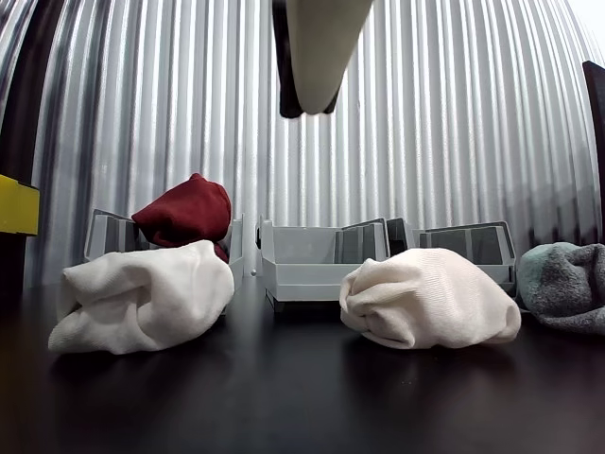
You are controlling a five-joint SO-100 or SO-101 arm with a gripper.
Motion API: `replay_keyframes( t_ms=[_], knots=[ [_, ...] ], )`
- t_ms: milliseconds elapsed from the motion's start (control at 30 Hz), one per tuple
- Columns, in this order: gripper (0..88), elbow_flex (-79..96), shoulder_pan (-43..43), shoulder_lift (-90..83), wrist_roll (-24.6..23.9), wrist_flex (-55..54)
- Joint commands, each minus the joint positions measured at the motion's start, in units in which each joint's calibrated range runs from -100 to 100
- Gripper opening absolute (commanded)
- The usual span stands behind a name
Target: Put the sock in the container
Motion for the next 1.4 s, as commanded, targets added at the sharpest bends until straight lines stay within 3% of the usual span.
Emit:
replay_keyframes(
  t_ms=[0,400,600,1033,1367],
  knots=[
    [1.3,-7.4,0.49,0.17,-0.2,5.4],
    [1.2,-17.86,0.57,0.75,-0.2,16.33],
    [1.2,-26.88,1.12,12.55,-0.2,18.47],
    [1.2,-60.96,15.13,51.44,-0.25,23.08],
    [1.3,-73.14,29.3,62.9,-0.25,28.03]
  ],
)
